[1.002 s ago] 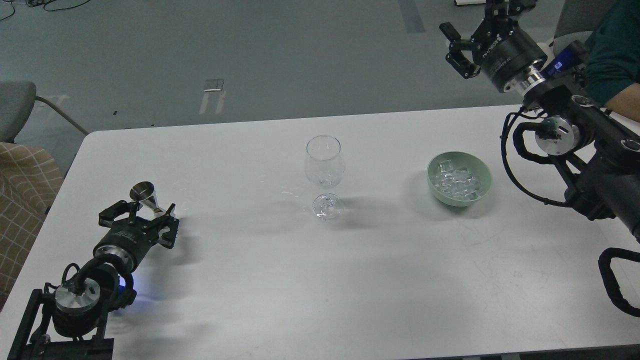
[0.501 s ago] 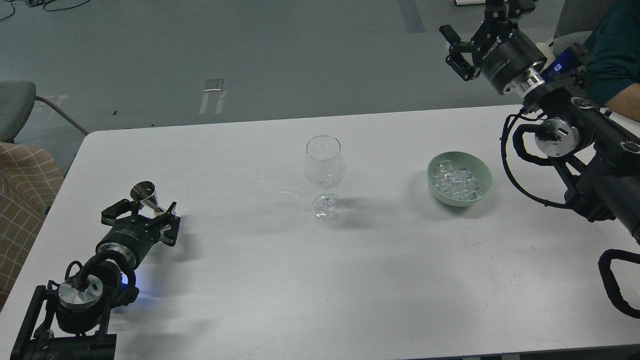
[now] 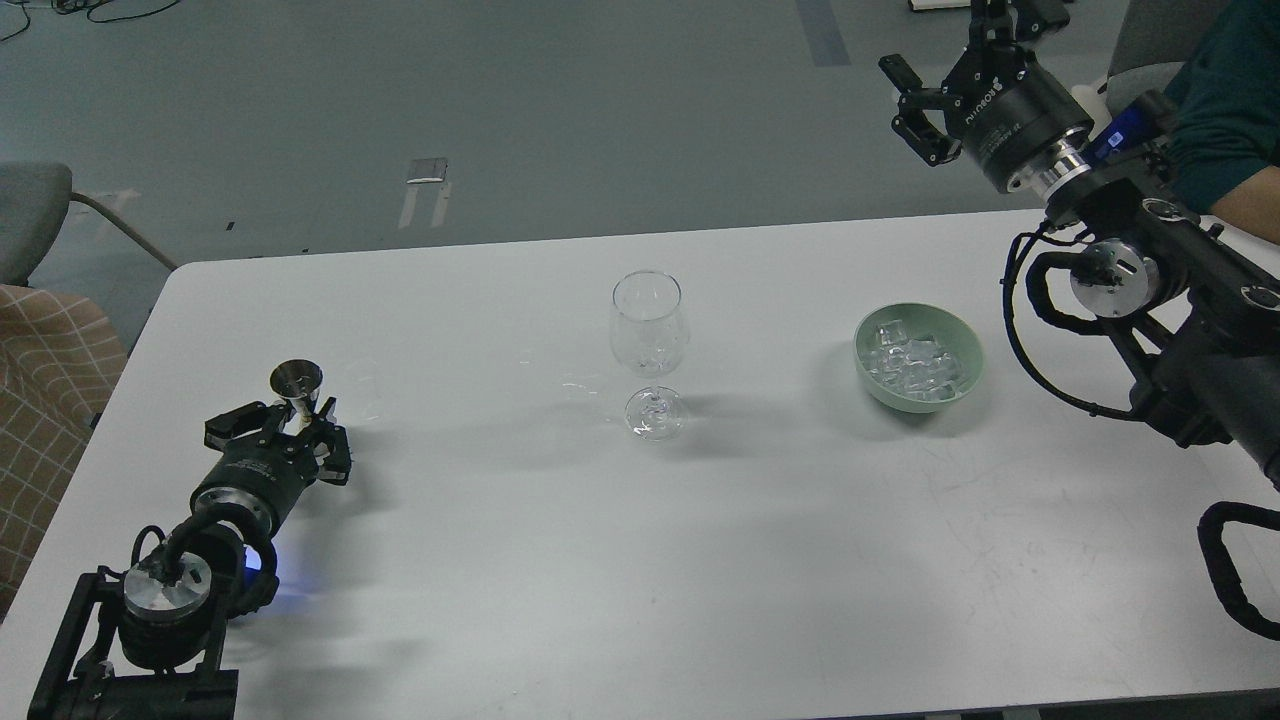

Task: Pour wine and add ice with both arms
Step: 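Close the left gripper around the silver jigger, then lift the jigger and carry it beside the wine glass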

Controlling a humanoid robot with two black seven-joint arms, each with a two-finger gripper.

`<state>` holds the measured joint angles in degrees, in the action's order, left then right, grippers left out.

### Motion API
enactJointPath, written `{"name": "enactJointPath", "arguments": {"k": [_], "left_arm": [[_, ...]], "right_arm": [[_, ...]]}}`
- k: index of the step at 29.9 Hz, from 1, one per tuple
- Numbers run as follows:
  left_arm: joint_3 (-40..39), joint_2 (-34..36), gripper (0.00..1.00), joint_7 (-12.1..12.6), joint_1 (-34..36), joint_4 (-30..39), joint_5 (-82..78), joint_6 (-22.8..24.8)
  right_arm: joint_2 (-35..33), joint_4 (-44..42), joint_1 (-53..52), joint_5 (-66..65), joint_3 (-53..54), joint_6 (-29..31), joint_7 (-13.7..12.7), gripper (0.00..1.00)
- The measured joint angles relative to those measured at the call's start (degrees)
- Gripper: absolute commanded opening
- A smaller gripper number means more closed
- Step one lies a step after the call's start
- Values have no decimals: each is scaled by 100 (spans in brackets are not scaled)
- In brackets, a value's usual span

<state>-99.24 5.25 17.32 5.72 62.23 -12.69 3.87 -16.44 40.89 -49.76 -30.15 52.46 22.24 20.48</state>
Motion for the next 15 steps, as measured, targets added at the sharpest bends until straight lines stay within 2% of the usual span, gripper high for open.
{"name": "enactJointPath", "arguments": {"k": [6, 15], "left_arm": [[-23, -10, 0, 0, 0, 2, 66, 24], [-84, -15, 0, 16, 16, 41, 124, 37]], "right_arm": [[0, 7, 1, 0, 2, 0, 0, 100], [0, 7, 1, 0, 2, -3, 0, 100]]}}
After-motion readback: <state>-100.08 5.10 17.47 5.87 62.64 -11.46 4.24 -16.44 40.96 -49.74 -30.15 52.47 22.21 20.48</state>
